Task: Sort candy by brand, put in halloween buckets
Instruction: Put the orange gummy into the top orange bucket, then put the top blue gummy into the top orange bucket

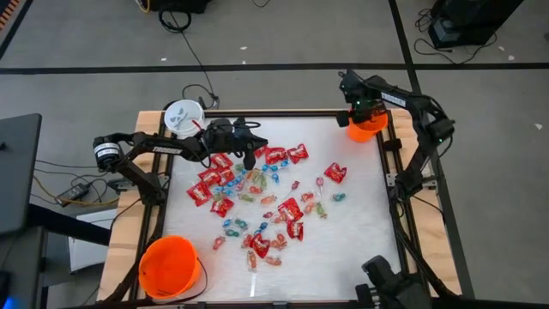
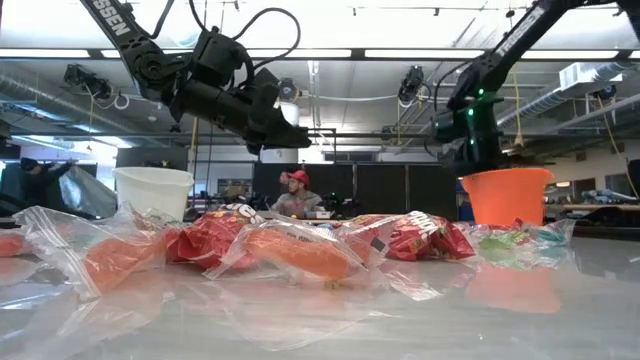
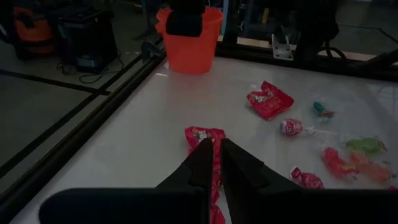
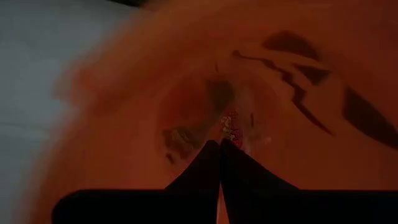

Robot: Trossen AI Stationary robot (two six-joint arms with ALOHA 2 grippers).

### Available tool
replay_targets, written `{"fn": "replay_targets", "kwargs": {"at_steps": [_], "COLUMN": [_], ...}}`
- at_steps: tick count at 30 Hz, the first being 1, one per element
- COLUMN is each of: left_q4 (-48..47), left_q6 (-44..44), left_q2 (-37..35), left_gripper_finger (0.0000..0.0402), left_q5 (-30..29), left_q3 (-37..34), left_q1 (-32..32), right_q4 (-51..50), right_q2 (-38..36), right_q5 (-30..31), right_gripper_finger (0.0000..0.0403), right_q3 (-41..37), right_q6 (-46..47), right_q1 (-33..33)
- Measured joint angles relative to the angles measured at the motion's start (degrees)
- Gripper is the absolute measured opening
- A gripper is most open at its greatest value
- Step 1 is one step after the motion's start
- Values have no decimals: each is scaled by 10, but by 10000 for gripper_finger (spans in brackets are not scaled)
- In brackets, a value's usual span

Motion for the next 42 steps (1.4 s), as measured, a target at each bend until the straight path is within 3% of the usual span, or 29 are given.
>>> {"fn": "replay_targets", "kwargs": {"at_steps": [8, 17, 22, 30, 36, 42], "left_q4": [-8, -8, -7, -6, -15, -12], "left_q6": [1, 1, 1, 1, 0, 0], "left_q2": [0, 0, 0, 0, 0, 0], "left_gripper_finger": [37, 37, 37, 37, 37, 37], "left_q5": [0, 0, 0, 0, -19, -22], "left_q3": [0, 0, 0, 0, 0, 0], "left_q1": [0, 0, 0, 0, 0, 0], "right_q4": [15, 14, 14, 7, 22, 115], "right_q2": [-19, -115, -180, -244, -252, -251], "right_q5": [-4, 0, -2, -35, -83, -109], "right_gripper_finger": [62, 154, 174, 172, 172, 172], "right_q3": [-1, -1, -1, -10, -80, -167], "right_q6": [-30, -34, -45, -40, -2, 31], "right_q1": [8, 13, 47, 181, 309, 436]}}
